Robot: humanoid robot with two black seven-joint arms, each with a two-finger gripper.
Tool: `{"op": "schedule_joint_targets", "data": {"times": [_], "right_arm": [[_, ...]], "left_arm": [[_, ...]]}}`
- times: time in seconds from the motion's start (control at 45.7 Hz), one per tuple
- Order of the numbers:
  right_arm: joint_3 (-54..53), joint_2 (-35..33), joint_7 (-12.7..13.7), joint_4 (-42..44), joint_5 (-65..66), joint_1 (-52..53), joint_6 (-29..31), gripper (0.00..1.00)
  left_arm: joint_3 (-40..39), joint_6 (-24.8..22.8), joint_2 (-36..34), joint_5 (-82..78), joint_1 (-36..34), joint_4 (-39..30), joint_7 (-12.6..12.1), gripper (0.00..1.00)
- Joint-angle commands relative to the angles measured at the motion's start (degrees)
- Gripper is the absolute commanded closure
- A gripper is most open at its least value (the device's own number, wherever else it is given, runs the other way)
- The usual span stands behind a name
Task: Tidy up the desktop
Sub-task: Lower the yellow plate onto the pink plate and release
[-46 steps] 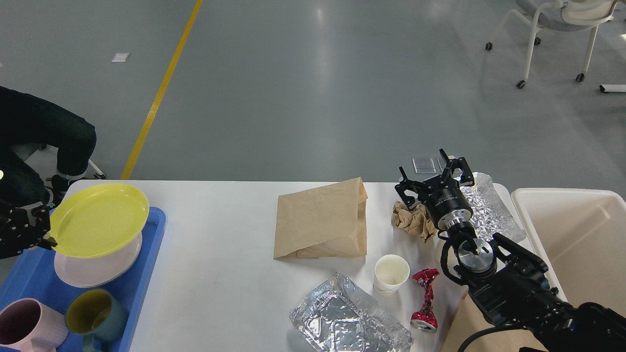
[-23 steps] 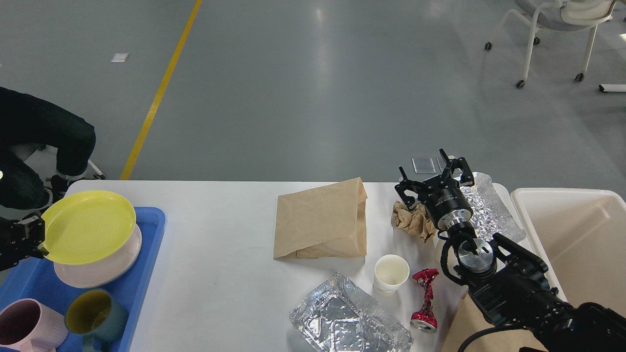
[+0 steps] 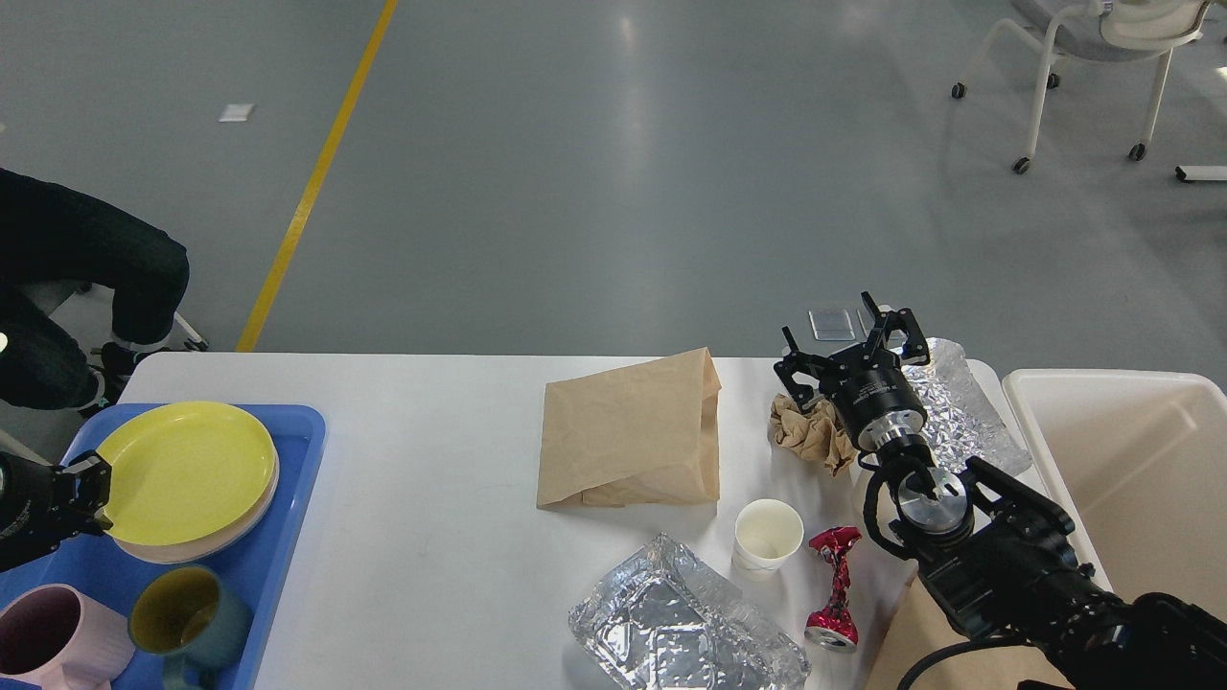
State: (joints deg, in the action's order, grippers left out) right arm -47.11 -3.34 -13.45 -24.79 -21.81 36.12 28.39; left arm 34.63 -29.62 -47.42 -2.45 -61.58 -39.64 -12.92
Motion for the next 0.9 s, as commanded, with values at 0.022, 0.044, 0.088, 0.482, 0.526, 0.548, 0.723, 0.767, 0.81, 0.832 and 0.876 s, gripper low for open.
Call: {"op": "schedule_joint_targets", "data": {"times": [0.022, 0.044, 0.088, 0.482, 0.526, 0.548, 0.723, 0.767, 0.81, 0.832, 0.876], "right_arm": [[0.0, 0.0, 0.0, 0.0, 0.0, 0.0, 0.0, 0.0], [0.0, 0.0, 0.0, 0.0, 0.0, 0.0, 0.0, 0.0], [0.0, 0.0, 0.0, 0.0, 0.0, 0.0, 0.0, 0.0], [0.0, 0.0, 0.0, 0.0, 0.0, 0.0, 0.0, 0.0], [0.0, 0.0, 0.0, 0.0, 0.0, 0.0, 0.0, 0.0], [0.0, 0.0, 0.0, 0.0, 0.0, 0.0, 0.0, 0.0], [0.0, 0.0, 0.0, 0.0, 0.0, 0.0, 0.0, 0.0], [0.0, 0.0, 0.0, 0.0, 0.0, 0.0, 0.0, 0.0], [0.0, 0.0, 0.0, 0.0, 0.0, 0.0, 0.0, 0.0], [0.0, 0.0, 0.0, 0.0, 0.0, 0.0, 0.0, 0.0], [0.0, 0.0, 0.0, 0.0, 0.0, 0.0, 0.0, 0.0]], "left_arm": [[0.0, 0.3, 0.2, 0.1, 0.6, 0.4, 0.0, 1.0], [0.0, 0.3, 0.3, 0.1, 0.6, 0.7, 0.0, 1.0], [0.0, 0.3, 0.3, 0.1, 0.6, 1.0, 0.0, 1.0], [0.0, 3.0, 3.4, 0.0, 1.8, 3.1, 0.0, 0.81], [0.0, 3.4, 3.7, 0.0, 1.8, 3.1, 0.0, 0.76], [0.0, 3.6, 3.8, 0.0, 1.8, 3.1, 0.0, 0.74], [0.0, 4.7, 4.1, 0.0, 1.8, 3.2, 0.0, 0.61], [0.0, 5.2, 4.1, 0.0, 1.9, 3.2, 0.0, 0.58], [0.0, 5.6, 4.1, 0.0, 1.9, 3.2, 0.0, 0.54], [0.0, 5.9, 4.1, 0.0, 1.8, 3.2, 0.0, 0.51], [0.0, 6.4, 4.1, 0.0, 1.8, 3.2, 0.0, 0.47]]}}
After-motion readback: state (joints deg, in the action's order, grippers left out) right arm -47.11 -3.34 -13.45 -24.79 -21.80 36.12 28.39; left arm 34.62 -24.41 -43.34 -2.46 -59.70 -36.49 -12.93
